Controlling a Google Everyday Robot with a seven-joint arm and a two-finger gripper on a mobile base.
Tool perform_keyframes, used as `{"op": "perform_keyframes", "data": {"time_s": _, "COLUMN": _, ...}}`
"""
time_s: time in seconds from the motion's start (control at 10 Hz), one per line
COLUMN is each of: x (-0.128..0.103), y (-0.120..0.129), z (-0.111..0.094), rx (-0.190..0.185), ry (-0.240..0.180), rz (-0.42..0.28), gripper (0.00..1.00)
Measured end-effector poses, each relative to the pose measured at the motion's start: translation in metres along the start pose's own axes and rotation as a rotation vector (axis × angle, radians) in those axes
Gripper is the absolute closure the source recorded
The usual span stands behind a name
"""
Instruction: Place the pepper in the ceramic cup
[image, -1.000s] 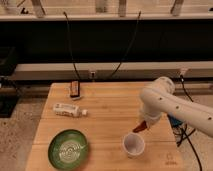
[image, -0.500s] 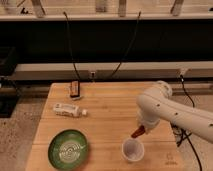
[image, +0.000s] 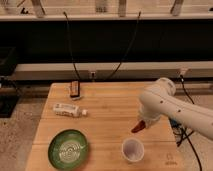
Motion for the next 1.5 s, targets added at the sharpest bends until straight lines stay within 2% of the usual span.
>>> {"op": "perform_keyframes", "data": {"time_s": 0.4, "x": -0.012, "y": 0.003, "z": -0.021, "rx": 0.061, "ry": -0.010, "rz": -0.078, "gripper": 1.00}}
{"op": "perform_keyframes", "data": {"time_s": 0.7, "x": -0.041, "y": 0.018, "z": -0.043, "rx": 0.122, "ry": -0.014, "rz": -0.237, "gripper": 1.00}}
{"op": "perform_keyframes", "data": {"time_s": 1.0, "x": -0.077, "y": 0.039, "z": -0.044, "rx": 0.168, "ry": -0.008, "rz": -0.402, "gripper": 1.00}}
{"op": "perform_keyframes", "data": {"time_s": 1.1, "x": -0.084, "y": 0.040, "z": -0.042, "rx": 0.178, "ry": -0.003, "rz": -0.434, "gripper": 1.00}}
{"op": "perform_keyframes", "data": {"time_s": 1.2, "x": -0.090, "y": 0.040, "z": -0.041, "rx": 0.189, "ry": 0.012, "rz": -0.464, "gripper": 1.00}}
{"op": "perform_keyframes", "data": {"time_s": 1.5, "x": -0.104, "y": 0.042, "z": -0.035, "rx": 0.214, "ry": 0.104, "rz": -0.513, "gripper": 1.00}}
